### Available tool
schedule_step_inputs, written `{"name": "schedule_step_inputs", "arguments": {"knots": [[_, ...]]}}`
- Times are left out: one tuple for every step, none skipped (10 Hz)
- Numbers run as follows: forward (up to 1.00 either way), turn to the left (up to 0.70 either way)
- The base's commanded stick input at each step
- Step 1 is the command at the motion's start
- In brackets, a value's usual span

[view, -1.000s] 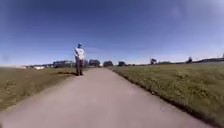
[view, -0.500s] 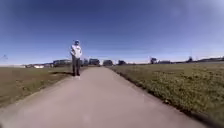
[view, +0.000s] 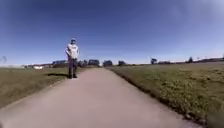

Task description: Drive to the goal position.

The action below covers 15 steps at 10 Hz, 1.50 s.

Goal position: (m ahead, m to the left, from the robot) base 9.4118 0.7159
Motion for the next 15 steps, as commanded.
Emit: {"name": "schedule_step_inputs", "arguments": {"knots": [[1.00,0.40],[1.00,0.40],[1.00,0.00],[1.00,0.00],[1.00,0.00],[1.00,0.00],[1.00,0.21],[1.00,0.15],[1.00,0.09],[1.00,0.03],[1.00,0.00],[1.00,0.00],[1.00,0.00],[1.00,0.00],[1.00,0.00]]}}
